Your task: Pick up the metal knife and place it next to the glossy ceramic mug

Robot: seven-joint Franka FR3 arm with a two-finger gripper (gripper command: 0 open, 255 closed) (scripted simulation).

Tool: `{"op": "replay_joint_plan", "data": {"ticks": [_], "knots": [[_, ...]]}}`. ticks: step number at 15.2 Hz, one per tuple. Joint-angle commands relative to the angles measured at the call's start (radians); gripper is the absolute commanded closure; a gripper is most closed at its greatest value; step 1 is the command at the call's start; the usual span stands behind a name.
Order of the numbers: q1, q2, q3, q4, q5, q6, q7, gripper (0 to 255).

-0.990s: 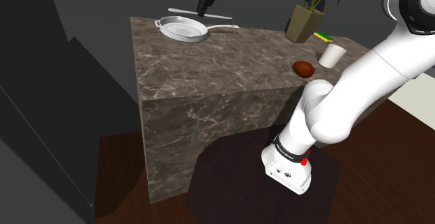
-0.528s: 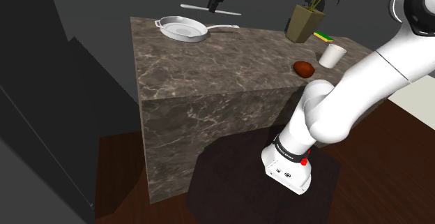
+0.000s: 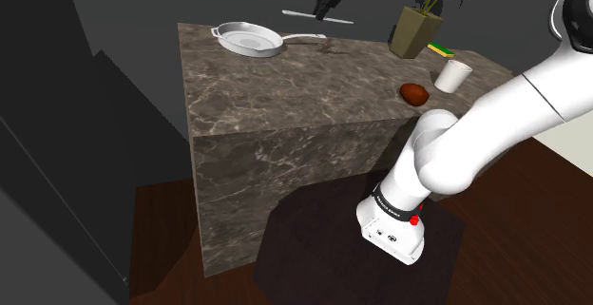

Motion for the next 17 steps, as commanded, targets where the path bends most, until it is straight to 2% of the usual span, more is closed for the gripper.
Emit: {"op": "replay_joint_plan", "data": {"ticks": [1,9,17], "knots": [[-0.014,-0.002,-0.034,0.019,-0.009,-0.024,-0.046,255],[-0.067,0.000,-0.181,0.065,-0.048,-0.077,-0.236,255],[-0.093,0.084,-0.368,0.184,-0.046,-0.128,-0.457,255]]}}
